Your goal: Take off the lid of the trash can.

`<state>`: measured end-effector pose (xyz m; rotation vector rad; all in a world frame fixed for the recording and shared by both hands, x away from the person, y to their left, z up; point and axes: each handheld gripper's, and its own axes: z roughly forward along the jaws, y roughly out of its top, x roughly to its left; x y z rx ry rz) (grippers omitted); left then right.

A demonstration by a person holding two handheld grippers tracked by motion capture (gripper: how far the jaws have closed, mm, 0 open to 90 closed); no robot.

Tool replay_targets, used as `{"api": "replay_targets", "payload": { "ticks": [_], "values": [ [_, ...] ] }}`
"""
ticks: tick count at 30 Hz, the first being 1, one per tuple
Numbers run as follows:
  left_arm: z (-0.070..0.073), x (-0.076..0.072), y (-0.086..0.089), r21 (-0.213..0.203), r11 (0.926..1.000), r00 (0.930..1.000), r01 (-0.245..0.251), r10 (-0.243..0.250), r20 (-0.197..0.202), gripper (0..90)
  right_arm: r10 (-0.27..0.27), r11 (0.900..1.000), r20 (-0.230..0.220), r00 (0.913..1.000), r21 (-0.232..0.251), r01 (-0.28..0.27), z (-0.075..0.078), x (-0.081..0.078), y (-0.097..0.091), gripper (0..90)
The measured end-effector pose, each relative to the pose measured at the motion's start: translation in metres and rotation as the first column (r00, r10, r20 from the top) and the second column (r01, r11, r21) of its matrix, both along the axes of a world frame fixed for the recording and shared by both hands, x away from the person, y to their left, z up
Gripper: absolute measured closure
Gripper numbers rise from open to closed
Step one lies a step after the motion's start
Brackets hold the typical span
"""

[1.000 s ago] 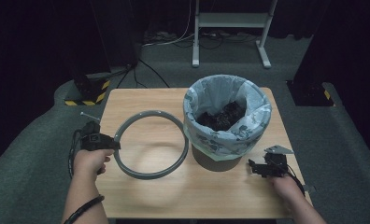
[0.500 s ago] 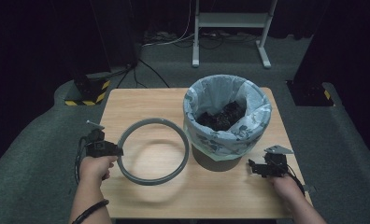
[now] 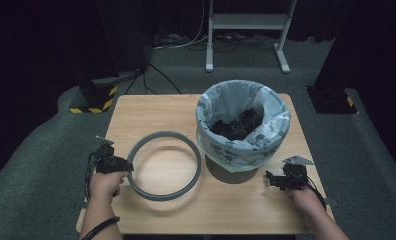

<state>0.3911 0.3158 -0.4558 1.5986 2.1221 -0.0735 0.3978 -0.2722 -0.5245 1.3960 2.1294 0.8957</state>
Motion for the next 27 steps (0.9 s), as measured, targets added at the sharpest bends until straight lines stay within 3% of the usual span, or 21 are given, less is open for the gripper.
{"api": "replay_targets", "payload": {
  "ticks": [15,27],
  "values": [
    [-0.009,0.011,-0.001,0.025,0.9997,0.9999,0.001,-0.001,-0.01,77.2,0.0,1.0,0.002,1.0,-0.001,0.0,0.0,0.0,0.0,10.1],
    [-0.022,0.022,-0.013,0.068,0.9977,1.0,0.001,-0.001,-0.007,76.9,0.001,1.0,0.001,1.0,0.0,-0.001,0.0,0.0,0.0,10.1]
  ]
}}
